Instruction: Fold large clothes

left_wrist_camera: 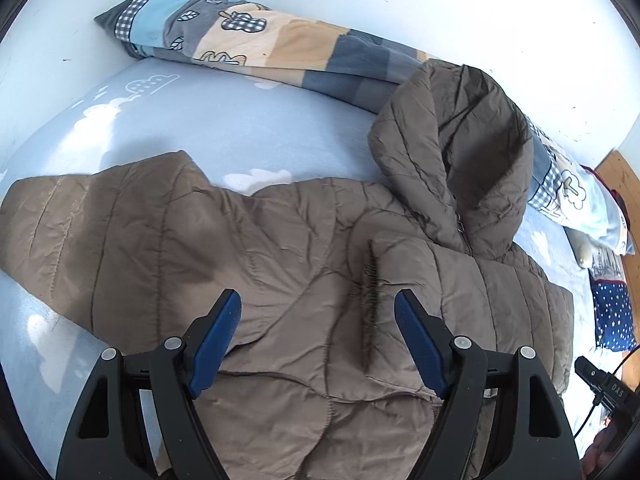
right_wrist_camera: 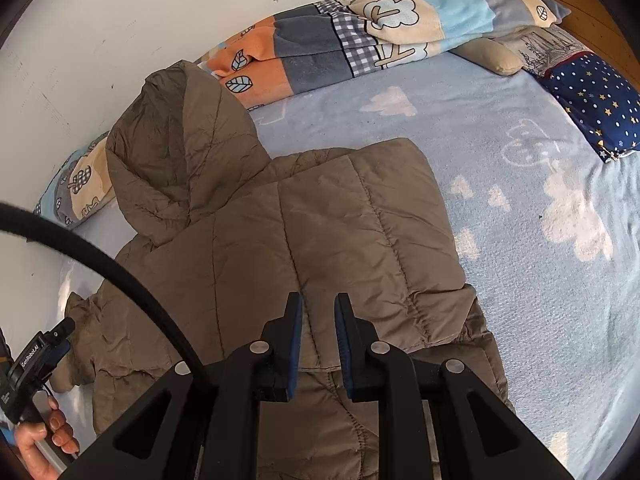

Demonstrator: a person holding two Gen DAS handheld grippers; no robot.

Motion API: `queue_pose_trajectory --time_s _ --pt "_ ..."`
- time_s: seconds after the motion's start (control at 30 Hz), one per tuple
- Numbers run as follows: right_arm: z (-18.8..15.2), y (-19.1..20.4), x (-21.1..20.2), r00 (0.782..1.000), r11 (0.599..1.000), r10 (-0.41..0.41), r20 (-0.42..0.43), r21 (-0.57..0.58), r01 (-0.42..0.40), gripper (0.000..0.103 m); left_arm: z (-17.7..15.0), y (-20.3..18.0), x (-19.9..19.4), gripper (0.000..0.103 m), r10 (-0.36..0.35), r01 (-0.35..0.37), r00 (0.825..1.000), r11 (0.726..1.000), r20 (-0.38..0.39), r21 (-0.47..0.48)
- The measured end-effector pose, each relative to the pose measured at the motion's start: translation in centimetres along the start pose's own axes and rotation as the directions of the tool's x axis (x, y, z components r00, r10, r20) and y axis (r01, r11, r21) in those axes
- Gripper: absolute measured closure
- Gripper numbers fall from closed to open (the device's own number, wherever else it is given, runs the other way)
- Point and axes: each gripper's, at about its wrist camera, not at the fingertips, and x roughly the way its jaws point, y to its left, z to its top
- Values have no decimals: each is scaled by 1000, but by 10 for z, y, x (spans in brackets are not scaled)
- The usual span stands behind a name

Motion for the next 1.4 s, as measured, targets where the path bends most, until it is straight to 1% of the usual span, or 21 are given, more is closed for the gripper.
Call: queue_pose_trajectory --time_s 0.27,0.33,0.43,0.57,0.73,0.83,0.9,1.03,1.13,1.2,1.23,1.27,1.3,1.37,1.4 --pt "-11 25 0 1000 995 8 -4 -96 -8 82 6 34 -15 25 -3 4 1000 999 20 -40" --pt "-16 32 -2 1000 992 10 -2 -127 -10 82 10 50 -19 25 1 1 1000 997 24 -72" --pt "-24 41 -8 1000 987 28 1 -159 -27 82 14 83 -26 25 13 -8 999 989 35 -145" --pt "-37 56 -14 999 976 47 8 -214 -44 81 20 132 -36 25 24 -10 999 967 49 -256" --pt "-54 83 -14 997 955 78 -5 -286 -76 81 23 187 -47 25 54 -29 997 940 63 -339" --pt "-67 100 -14 996 940 87 -11 -329 -86 80 21 221 -49 25 57 -31 997 919 54 -392" --pt "-76 111 -13 996 937 90 -20 -338 -91 79 20 245 -49 25 65 -37 997 900 50 -434" --pt "-100 130 -14 994 930 108 -34 -349 -113 79 12 299 -55 25 80 -42 996 847 49 -530" --pt "-124 145 -15 993 919 108 -46 -377 -118 79 2 345 -58 25 84 -33 995 785 54 -619" --pt "-140 153 -15 993 910 106 -51 -398 -117 78 -8 375 -57 25 70 -15 996 727 52 -686" --pt "-146 157 -15 993 906 105 -53 -406 -118 78 -15 392 -56 25 54 3 997 690 56 -723" --pt "-152 162 -15 993 904 104 -54 -412 -117 78 -23 409 -55 26 31 27 998 648 61 -761" --pt "-158 166 -15 993 902 103 -55 -416 -117 78 -29 420 -54 27 14 44 998 615 66 -787" --pt "-165 173 -14 992 899 105 -63 -420 -122 78 -43 443 -50 28 -23 84 996 534 85 -842" --pt "-167 176 -13 992 899 106 -65 -420 -124 78 -49 452 -47 28 -40 102 995 505 95 -857"
